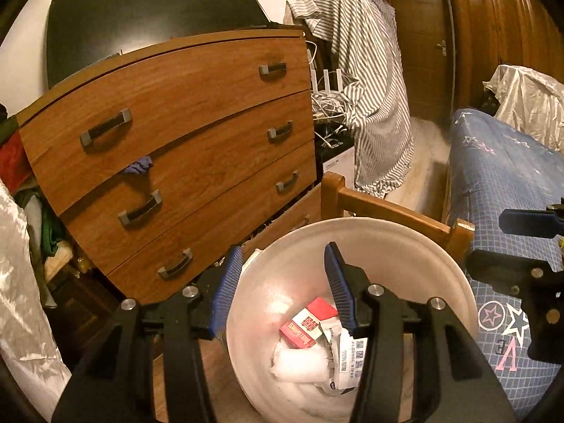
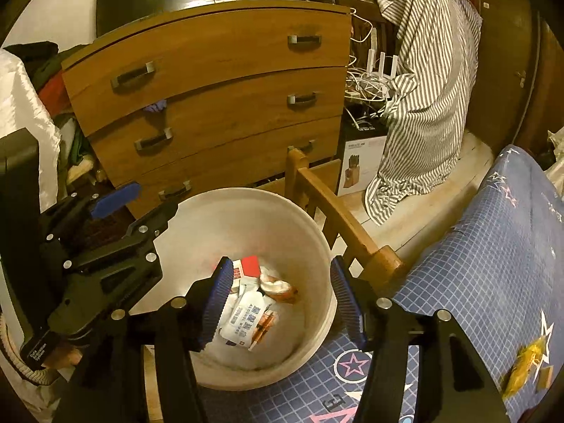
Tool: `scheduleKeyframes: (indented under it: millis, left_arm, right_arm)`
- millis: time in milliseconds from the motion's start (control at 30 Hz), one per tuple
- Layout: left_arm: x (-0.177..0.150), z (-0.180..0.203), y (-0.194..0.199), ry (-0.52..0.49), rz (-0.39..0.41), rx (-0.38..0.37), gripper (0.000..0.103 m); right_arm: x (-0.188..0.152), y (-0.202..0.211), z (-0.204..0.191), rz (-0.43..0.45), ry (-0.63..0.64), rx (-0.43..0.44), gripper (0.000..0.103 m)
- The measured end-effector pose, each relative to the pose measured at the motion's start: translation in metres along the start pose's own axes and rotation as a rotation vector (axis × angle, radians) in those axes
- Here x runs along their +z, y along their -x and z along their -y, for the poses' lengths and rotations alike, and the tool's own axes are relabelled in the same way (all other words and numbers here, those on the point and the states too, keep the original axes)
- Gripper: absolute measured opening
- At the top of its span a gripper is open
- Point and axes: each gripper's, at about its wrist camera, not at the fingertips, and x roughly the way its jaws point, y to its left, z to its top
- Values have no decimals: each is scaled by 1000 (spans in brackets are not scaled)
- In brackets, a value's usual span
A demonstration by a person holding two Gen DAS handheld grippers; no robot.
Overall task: Collect trash
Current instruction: 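Open both tools to drop the cup and packet into the bucket, then move both tools back to the trash on the bedspread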
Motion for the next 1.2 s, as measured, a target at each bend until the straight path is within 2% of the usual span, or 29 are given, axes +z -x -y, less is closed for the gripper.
scheduleKeyframes:
  millis: [600,667,767,900,967,1067,1200]
  left_arm:
    - [3,10,10,-9,30,26,47]
    - [2,10,12,-4,30,28,47]
    - [-1,11,20,16,44,22,47]
    - [-13,28,36,20,71,-8,47]
    - [-20,42,45,14,83,-33,47]
    - [-32,70,63,1,104,-92,47]
    - [-46,106,82,-33,113,-169,47]
  right_arm:
    - [-11,16,8,38,-16,-17,59]
    - [-14,24,8,82,-15,-50,59]
    - [-25,46,8,193,-36,-108,59]
    - [-56,77,12,322,-58,-179,59]
    - [-77,92,15,376,-49,-246,59]
    - [-105,115,24,432,-58,-311,66]
    - [-147,150,48,483,-111,-381,70]
